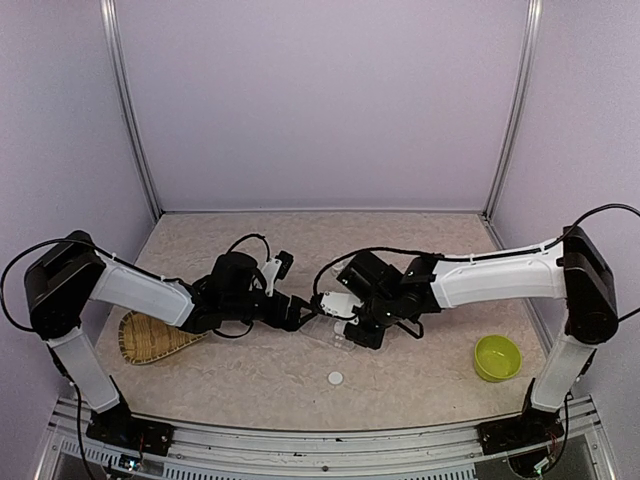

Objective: Sort the pills into containers
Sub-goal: Pour the pill into the compartment of the pill container, then pick up the lid of the pill bottle from the center of the board.

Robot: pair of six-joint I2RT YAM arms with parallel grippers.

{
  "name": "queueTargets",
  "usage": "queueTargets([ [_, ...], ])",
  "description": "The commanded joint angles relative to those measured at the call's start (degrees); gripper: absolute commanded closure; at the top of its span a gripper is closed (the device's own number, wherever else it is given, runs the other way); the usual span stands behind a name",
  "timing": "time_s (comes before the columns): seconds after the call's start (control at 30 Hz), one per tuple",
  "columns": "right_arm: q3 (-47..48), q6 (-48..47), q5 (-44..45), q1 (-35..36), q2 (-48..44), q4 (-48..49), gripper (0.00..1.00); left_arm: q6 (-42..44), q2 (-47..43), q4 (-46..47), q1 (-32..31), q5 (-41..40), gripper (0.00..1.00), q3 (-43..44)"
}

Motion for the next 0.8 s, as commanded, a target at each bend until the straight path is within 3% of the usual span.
queueTargets([
  [0.0, -4.23, 1.84, 0.7, 0.55, -5.72, 6.61, 0.8, -0.09, 0.42, 1.08, 0.24, 0.67, 0.01, 0.85],
  [0.5, -24.74, 5.87, -0.29, 0.55, -22.55, 42.63, 0.83, -0.38, -0.04, 1.42, 0.24, 0.8, 0.01, 0.55],
  [0.77, -28.89, 4.92, -1.4, 0.54, -29.24, 48.26, 0.83, -0.26, -0.51, 1.45, 0.23, 0.82, 0.01, 0.37],
])
